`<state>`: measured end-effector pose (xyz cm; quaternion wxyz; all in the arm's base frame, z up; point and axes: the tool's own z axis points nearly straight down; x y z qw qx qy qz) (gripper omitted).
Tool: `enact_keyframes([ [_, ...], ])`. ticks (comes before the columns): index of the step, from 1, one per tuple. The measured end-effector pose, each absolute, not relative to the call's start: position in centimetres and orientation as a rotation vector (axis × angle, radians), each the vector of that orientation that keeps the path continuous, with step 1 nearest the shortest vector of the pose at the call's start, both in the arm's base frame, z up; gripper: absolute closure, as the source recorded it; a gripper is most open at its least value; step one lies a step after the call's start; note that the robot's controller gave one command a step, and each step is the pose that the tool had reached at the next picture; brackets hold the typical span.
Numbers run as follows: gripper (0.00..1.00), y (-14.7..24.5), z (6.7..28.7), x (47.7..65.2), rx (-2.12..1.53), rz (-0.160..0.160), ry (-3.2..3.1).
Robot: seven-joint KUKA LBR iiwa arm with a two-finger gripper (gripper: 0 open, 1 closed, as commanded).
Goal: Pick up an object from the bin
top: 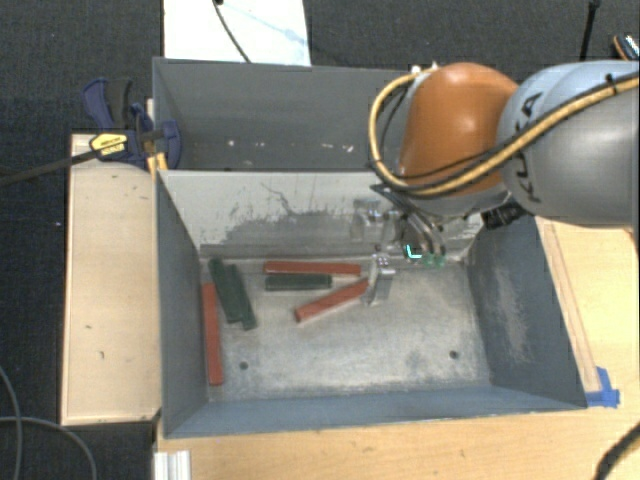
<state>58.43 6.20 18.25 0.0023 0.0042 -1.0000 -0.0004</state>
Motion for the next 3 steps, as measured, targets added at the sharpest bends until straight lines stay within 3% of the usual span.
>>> enact_keyframes([
  [1,0.00,7.9,6.6,59.1,0.150,-0.001,-3.135],
  [2,1.00,7.9,7.3,59.4,0.144,-0.004,-3.144],
  [3,1.00,4.8,20.2,58.8,0.156,0.000,-3.148],
])
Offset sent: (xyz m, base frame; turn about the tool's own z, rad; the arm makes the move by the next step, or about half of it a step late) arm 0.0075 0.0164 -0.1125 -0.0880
